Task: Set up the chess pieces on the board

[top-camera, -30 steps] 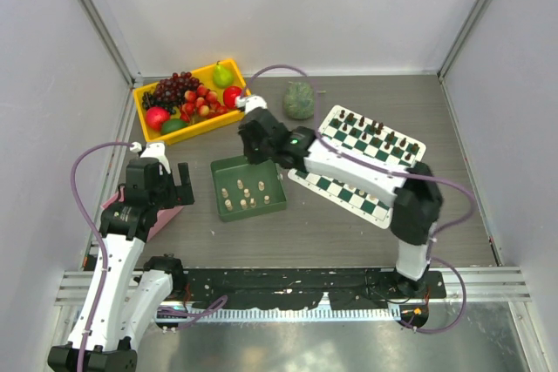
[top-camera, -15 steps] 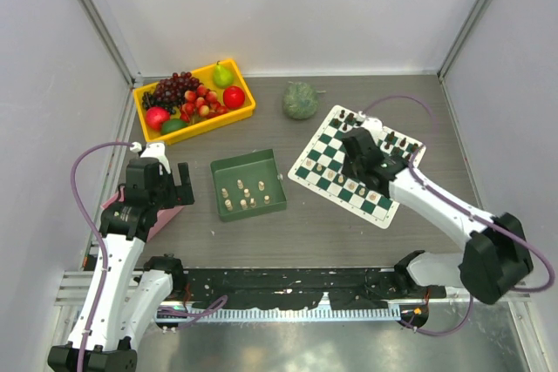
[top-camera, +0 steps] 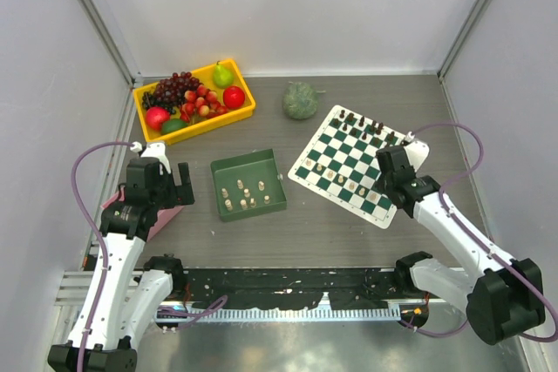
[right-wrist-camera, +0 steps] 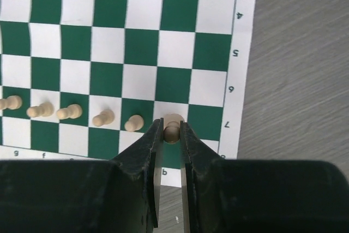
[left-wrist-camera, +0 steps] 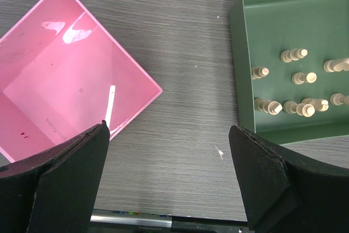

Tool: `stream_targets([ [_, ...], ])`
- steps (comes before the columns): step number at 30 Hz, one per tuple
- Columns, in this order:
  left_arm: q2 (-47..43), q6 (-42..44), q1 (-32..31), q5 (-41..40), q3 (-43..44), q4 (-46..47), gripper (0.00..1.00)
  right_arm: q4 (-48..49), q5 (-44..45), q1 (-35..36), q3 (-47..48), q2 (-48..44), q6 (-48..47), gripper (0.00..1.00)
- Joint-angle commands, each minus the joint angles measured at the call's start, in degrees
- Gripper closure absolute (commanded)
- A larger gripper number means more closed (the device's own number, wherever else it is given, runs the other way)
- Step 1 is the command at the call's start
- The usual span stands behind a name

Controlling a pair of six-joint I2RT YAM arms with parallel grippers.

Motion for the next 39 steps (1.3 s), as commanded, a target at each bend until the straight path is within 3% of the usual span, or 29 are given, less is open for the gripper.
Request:
stream_targets([
  [1,-0.1,0.4,0.3,0.6,1.8,0.9,0.01,-1.2,2.2,-2.2,-1.6,-1.0,3.3,0.94],
  [16,-0.1,0.3,0.3,0.6,1.8,0.9,0.01,4.0,2.0,-2.6,-7.8,5.4,6.9,0.94],
  [39,0.4,0.2,0.3,0.8,1.9,1.0,0.01,6.7,2.5,-2.9,-8.3,7.4,6.2,0.89],
])
